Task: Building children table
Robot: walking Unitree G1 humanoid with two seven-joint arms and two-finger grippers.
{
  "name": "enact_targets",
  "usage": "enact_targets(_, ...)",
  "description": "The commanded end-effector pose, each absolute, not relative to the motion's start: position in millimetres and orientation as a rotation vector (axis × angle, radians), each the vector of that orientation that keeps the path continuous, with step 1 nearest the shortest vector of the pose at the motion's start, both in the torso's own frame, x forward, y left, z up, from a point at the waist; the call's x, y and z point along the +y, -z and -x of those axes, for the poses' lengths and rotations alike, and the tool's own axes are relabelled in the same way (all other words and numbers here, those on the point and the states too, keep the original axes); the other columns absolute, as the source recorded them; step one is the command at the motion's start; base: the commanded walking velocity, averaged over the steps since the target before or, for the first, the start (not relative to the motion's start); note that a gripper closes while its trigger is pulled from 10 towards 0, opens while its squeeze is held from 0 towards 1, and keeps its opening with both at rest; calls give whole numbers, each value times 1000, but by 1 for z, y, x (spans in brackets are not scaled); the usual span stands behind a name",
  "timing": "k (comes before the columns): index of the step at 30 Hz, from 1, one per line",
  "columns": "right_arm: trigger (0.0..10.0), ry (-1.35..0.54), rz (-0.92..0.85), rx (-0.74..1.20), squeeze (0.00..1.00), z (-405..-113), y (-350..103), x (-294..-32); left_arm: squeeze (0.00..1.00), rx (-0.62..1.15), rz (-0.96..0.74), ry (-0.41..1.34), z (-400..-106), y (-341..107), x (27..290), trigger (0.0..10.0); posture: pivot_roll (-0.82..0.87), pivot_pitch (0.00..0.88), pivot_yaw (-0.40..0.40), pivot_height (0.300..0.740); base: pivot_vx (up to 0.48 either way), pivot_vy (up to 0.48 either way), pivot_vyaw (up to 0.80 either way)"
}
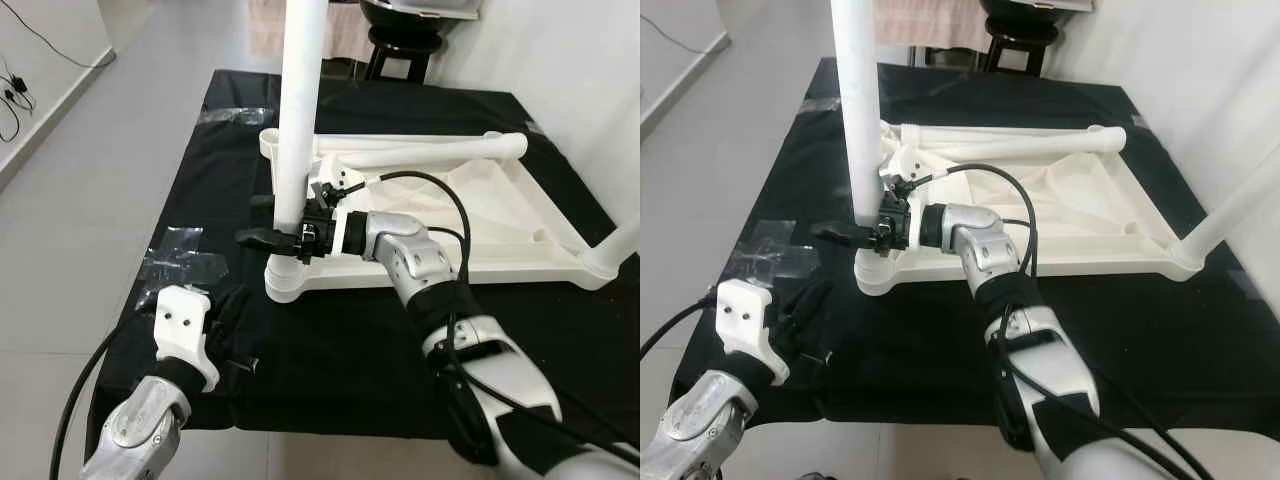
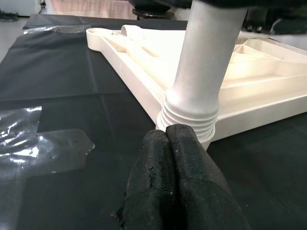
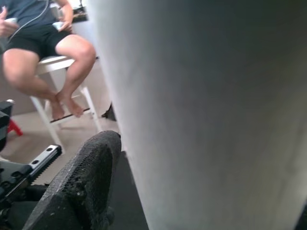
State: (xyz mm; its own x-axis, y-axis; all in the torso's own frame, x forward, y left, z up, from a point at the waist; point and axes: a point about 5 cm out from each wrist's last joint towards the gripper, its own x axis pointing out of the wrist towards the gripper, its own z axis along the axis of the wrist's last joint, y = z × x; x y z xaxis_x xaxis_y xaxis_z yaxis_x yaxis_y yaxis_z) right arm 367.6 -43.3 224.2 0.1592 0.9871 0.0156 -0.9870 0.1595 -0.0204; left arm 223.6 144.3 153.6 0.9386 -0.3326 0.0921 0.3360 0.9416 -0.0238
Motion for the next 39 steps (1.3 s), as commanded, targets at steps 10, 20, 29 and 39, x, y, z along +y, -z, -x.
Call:
enact_targets(10, 0, -1617, -1, 4, 0, -362, -224, -36, 0, -87, 52, 353, -224, -148, 137, 10000, 108, 58, -123, 740, 0, 0, 0)
enact_targets(20, 0, -1277, 27, -51, 0, -378, -218, -57, 0, -87, 50, 351, -226, -149, 139, 10000, 83, 75, -120, 740, 0, 0, 0)
enact_targets(29, 0, -645, -167, 119, 0, -335, -163, -24, 0, -75, -30, 341, -229, -150, 145, 10000, 54, 78, -73, 740, 0, 0, 0)
enact_targets(39, 10000, -729, -80, 63, 0, -362, -188, -23, 0, -53, -383, 253, -229, -149, 148, 10000, 76, 45, -83, 740, 0, 0, 0)
